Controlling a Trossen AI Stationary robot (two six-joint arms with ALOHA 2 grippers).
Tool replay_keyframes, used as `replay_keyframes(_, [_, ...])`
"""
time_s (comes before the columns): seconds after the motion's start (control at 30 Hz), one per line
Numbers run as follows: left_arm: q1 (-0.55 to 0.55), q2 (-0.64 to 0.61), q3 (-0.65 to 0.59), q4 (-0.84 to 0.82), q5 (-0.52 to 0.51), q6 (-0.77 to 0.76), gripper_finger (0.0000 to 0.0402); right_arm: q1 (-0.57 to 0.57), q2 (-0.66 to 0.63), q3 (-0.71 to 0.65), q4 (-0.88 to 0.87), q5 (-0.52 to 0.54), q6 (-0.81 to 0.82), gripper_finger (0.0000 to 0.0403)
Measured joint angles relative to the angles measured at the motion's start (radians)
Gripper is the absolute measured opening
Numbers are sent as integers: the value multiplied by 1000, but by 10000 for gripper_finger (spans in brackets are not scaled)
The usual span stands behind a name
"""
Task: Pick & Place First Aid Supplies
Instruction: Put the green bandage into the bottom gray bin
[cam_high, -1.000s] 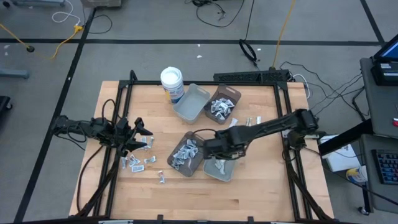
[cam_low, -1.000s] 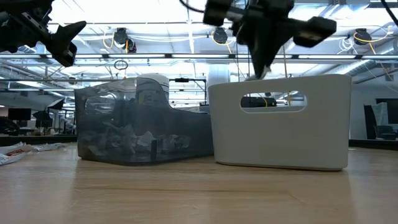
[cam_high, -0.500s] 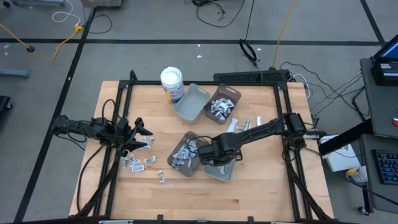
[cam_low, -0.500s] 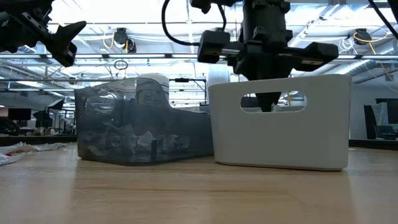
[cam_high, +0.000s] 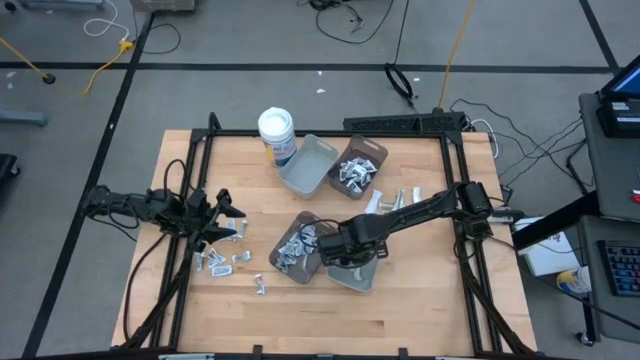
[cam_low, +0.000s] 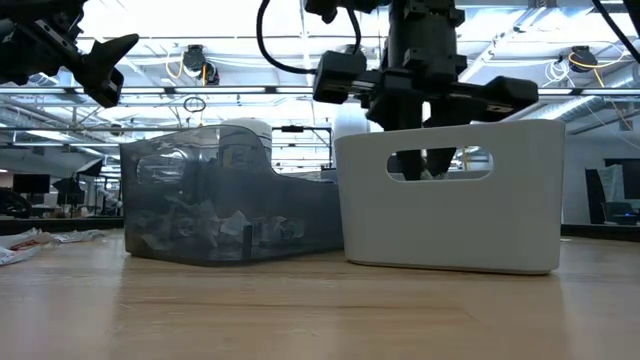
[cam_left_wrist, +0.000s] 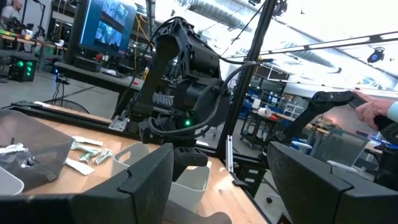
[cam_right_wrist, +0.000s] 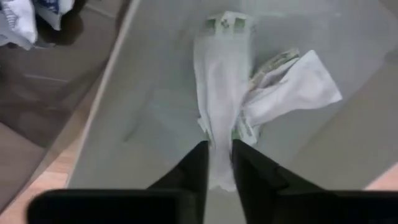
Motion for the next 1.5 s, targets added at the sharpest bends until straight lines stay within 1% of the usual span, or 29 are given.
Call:
replay_keyframes(0.2, [0, 0, 0, 0, 0, 0, 267, 0, 0, 0, 4, 21, -37, 149])
replay_keyframes(0.27, [0, 0, 0, 0, 0, 0, 267, 0, 0, 0, 4, 22, -95, 168])
replay_keyframes(0.37, [0, 0, 0, 0, 0, 0, 267, -5, -7, 0, -15, 26, -163, 180])
replay_keyframes(0.5, [0, 0, 0, 0, 0, 0, 267, -22, -42, 0, -52, 48, -262, 179])
replay_keyframes(0.6, [0, 0, 0, 0, 0, 0, 267, -42, -61, 0, -60, 49, -374, 173])
replay_keyframes(0.87, [0, 0, 0, 0, 0, 0, 267, -95, -122, -1, -77, 44, -655, 160])
replay_keyframes(1.0, [0, 0, 0, 0, 0, 0, 267, -119, -149, -1, -93, 18, -750, 160])
replay_keyframes(1.13, [0, 0, 0, 0, 0, 0, 267, -147, -174, -6, -121, 20, -789, 159])
replay_keyframes(1.2, [0, 0, 0, 0, 0, 0, 267, -170, -208, -37, -115, 19, -781, 159])
replay_keyframes(1.37, [0, 0, 0, 0, 0, 0, 267, -238, -312, -177, -114, 27, -754, 159])
replay_keyframes(1.5, [0, 0, 0, 0, 0, 0, 267, -291, -413, -296, -114, 73, -755, 157])
